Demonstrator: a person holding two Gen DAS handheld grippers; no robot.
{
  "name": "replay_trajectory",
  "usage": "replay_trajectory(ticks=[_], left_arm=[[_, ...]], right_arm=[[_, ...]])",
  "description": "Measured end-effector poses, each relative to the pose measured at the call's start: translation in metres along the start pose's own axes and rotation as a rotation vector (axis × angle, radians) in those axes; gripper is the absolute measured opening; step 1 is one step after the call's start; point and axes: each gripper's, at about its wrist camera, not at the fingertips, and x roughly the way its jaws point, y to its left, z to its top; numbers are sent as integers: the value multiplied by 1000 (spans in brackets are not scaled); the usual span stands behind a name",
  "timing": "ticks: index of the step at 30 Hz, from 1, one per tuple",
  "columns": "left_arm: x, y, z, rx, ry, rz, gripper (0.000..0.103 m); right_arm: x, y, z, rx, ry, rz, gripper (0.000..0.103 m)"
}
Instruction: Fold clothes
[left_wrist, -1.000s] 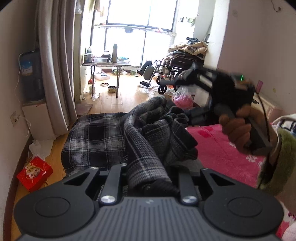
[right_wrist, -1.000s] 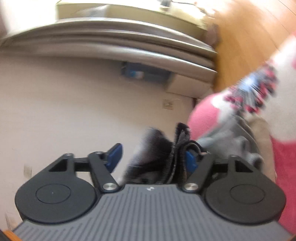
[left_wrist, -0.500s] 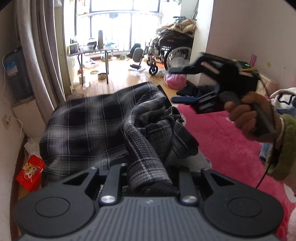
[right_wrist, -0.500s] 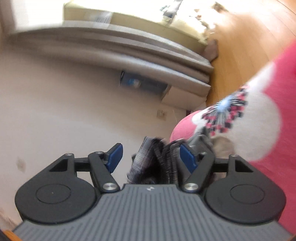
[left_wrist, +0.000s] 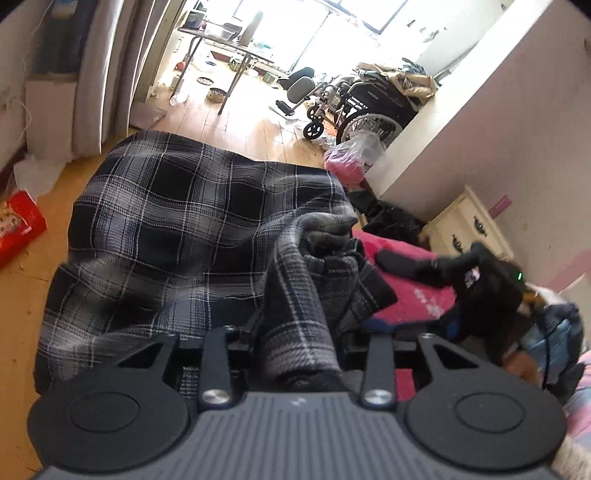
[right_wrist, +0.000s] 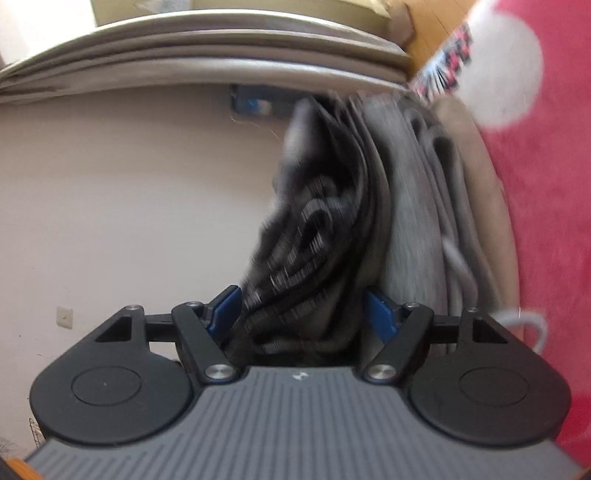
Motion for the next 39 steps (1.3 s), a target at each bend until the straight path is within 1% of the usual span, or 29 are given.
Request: replay_trajectory(ticks=[1, 2, 4, 8, 9, 10, 11, 12, 13, 15, 17, 20, 21, 23, 25, 27, 30, 34, 36, 39], left_arm=[[0, 2, -1, -1, 1, -9, 44], [0, 1, -2, 15, -1, -8, 44], [-1, -5, -5, 70, -8, 6, 44], [7, -40, -17, 270, -24, 108, 42], [9, -47, -22, 315, -28, 132, 42], [11, -55, -25, 342, -29, 145, 42], [12, -61, -27, 356, -27, 150, 42], [13, -65, -30, 367, -26, 154, 43], [12, -67, -31, 365, -24, 150, 47], [6, -65, -31, 320, -21, 112, 51], [0, -60, -29, 266, -21, 68, 52], [-7, -52, -25, 201, -34, 16, 56], [-8, -51, -24, 187, -35, 5, 56], [-10, -47, -23, 164, -26, -25, 58], [-14, -45, -25, 159, -30, -48, 63], [-15, -46, -30, 187, -35, -19, 63], [-9, -55, -40, 269, -20, 45, 64], [-1, -83, -53, 423, -33, 124, 73], [4, -99, -61, 517, -42, 168, 73], [13, -122, -72, 644, -45, 242, 77]], right_arm=[[1, -1, -4, 11, 4, 1, 72], [1, -2, -8, 26, 6, 6, 72], [-4, -5, -13, 68, 3, 26, 73], [-2, -12, -20, 121, -30, 49, 72], [-1, -13, -21, 118, -41, 53, 69], [-1, -12, -22, 106, -56, 49, 61], [-2, -11, -25, 92, -71, 42, 57], [-3, -12, -28, 84, -87, 45, 48], [-5, -17, -31, 98, -103, 64, 45], [-9, -30, -37, 144, -136, 110, 45], [-15, -44, -42, 196, -169, 157, 45], [-16, -59, -48, 246, -201, 205, 43], [-16, -61, -49, 252, -206, 213, 42], [-15, -58, -49, 233, -205, 200, 42], [-16, -53, -48, 213, -197, 185, 42], [-18, -50, -49, 197, -198, 175, 42], [-18, -55, -48, 193, -203, 172, 41], [-16, -62, -41, 211, -209, 192, 42], [-19, -63, -38, 213, -212, 209, 43], [-18, -60, -32, 216, -209, 221, 43]])
